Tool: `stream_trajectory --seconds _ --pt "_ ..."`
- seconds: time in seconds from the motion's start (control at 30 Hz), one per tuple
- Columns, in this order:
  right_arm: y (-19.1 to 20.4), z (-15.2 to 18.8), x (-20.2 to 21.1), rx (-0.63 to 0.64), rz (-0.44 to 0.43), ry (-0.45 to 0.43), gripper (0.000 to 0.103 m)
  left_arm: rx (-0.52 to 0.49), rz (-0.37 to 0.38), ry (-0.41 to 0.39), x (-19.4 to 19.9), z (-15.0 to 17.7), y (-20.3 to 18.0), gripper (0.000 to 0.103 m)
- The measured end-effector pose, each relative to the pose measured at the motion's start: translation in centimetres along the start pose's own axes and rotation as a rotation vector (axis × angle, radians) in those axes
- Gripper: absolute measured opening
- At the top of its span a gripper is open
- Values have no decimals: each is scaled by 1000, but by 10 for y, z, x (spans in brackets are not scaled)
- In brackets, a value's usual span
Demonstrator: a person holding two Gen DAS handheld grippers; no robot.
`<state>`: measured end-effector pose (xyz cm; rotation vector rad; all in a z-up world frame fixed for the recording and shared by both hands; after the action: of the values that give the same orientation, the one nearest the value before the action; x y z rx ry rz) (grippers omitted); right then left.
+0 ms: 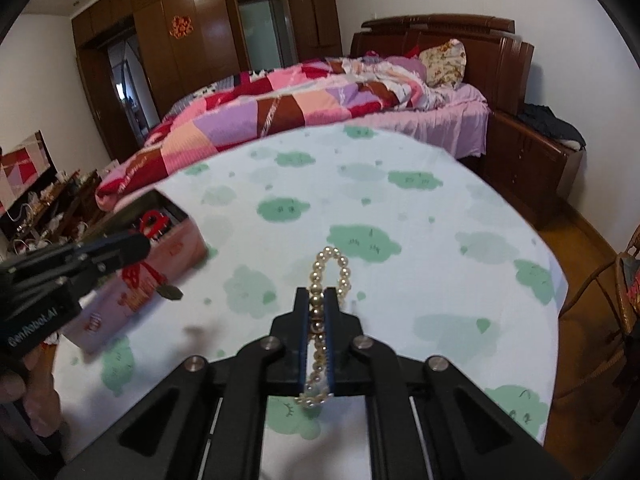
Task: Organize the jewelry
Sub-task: 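Carry the red cord and pearl necklace over the tin box with both tools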
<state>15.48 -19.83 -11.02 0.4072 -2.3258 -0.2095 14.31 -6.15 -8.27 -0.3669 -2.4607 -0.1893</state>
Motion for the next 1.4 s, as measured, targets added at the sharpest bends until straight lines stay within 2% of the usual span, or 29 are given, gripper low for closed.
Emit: stream_trajectory --seconds 0.33,0.63,1.4 --pt "30 -24 35 5 -85 -80 9 23 -2 -55 28 -14 9 3" --pt "66 -39 48 61 -142 -113 9 44 -22 -98 52 -22 24 3" --pt "153 -49 37 220 -222 -116 9 159 -104 -161 93 -18 91 3"
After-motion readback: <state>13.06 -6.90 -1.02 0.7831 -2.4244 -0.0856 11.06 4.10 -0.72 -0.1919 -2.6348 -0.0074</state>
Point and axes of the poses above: each gripper's, at about its wrist camera, not at the fingertips, and x roughly against the way its jaws point, y to its left, z to its underside, the point moved 9 cm from there along -x, roughly the way its jaws point, and after that the axes turned 11 degrees about -x, right-handed, at the moved point
